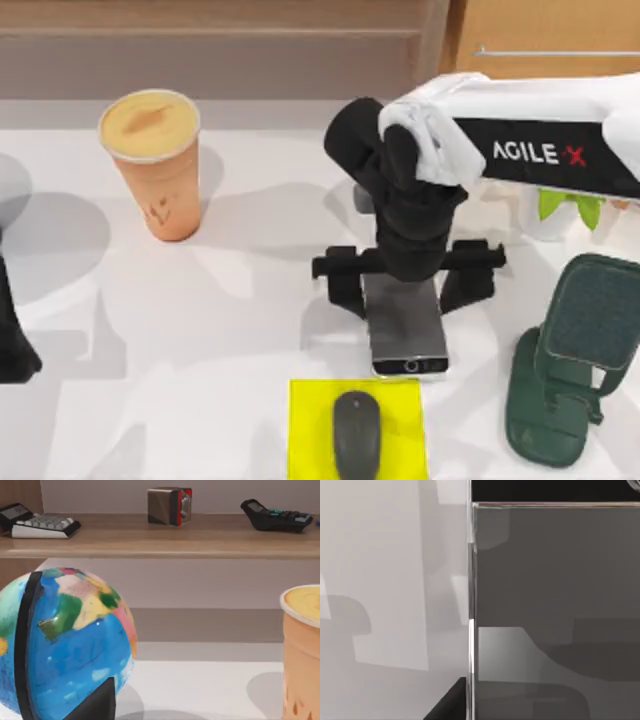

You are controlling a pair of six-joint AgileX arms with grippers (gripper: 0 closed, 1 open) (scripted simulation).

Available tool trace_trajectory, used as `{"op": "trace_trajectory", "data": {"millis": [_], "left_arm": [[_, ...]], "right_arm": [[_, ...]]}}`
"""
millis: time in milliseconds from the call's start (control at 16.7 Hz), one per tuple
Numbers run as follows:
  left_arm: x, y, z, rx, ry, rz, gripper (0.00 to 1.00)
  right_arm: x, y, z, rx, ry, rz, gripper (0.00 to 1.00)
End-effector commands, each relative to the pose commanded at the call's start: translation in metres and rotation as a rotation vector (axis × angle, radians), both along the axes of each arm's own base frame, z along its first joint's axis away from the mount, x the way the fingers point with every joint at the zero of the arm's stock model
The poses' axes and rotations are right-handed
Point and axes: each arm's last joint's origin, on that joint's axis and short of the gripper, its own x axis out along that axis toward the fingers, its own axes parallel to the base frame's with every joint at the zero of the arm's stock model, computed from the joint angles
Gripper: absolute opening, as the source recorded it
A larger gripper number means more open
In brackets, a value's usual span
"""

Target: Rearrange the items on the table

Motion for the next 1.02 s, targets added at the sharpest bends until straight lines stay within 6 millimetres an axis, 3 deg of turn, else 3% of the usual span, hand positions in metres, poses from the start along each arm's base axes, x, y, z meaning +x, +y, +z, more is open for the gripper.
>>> {"op": "trace_trajectory", "data": {"millis": [420, 1020], "left_arm": [[0.0, 0.0, 0.0, 0.0, 0.0, 0.0, 1.0], [0.0, 0.0, 0.0, 0.0, 0.0, 0.0, 1.0]], "right_arm": [[0.0, 0.0, 0.0, 0.0, 0.0, 0.0, 0.0], [0.0, 0.0, 0.035, 0.0, -0.009, 0.003, 0.0]]}}
